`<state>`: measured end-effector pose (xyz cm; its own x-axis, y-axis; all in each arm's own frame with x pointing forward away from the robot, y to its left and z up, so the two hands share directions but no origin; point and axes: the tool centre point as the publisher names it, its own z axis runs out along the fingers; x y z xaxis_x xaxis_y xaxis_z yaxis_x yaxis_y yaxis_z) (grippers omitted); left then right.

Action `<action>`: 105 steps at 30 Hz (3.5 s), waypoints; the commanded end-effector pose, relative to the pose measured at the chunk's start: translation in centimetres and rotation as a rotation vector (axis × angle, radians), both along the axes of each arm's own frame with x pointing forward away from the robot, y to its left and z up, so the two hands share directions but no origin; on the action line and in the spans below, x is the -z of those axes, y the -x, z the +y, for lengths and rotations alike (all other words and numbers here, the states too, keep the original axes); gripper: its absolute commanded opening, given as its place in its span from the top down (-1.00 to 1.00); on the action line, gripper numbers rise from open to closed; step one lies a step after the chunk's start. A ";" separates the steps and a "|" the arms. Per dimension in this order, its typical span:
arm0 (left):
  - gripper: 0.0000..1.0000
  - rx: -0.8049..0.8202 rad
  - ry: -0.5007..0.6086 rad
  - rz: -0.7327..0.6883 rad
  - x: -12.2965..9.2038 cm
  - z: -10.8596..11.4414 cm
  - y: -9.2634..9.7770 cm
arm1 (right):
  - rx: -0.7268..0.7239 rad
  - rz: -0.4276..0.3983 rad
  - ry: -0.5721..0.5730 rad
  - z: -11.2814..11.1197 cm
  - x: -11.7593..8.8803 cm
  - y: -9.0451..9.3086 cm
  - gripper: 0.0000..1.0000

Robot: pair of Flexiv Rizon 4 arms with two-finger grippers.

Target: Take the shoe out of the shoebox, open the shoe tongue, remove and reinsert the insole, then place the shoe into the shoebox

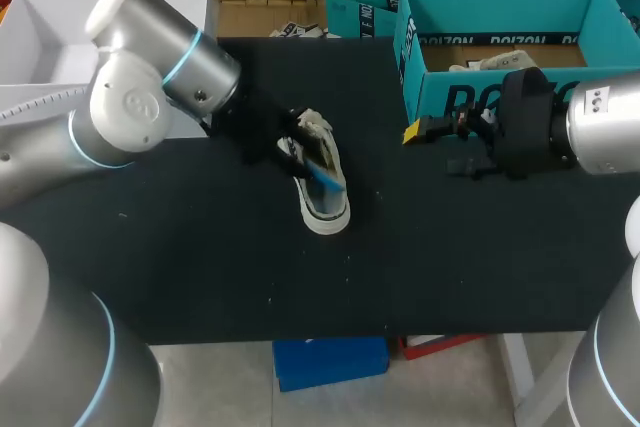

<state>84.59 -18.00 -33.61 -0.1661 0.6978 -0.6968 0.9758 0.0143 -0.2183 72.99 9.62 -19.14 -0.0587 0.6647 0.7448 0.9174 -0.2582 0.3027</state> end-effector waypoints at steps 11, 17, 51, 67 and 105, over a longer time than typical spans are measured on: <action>0.59 0.038 -0.029 0.033 1.7 -0.8 1.2 | 0.001 0.000 0.001 0.1 0.0 0.0 -1.00; 0.63 0.031 -0.067 0.008 2.3 -1.0 0.7 | 0.001 0.000 0.001 0.1 0.0 0.0 -1.00; 1.00 -0.119 -0.151 -0.012 4.5 1.0 -3.1 | 0.001 0.000 0.001 0.1 0.0 0.0 -1.00; -0.57 -0.011 0.008 -0.008 -2.0 1.2 0.0 | 0.001 0.000 0.001 0.1 0.0 0.0 -1.00; 1.00 0.059 -0.198 0.036 3.7 2.4 2.0 | 0.001 0.000 0.001 0.1 0.0 0.0 -1.00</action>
<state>82.52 -15.39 -37.03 -0.1427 0.8296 -0.5398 0.9673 0.0014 -0.2536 72.99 9.62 -19.15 -0.0586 0.6647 0.7448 0.9174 -0.2582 0.3027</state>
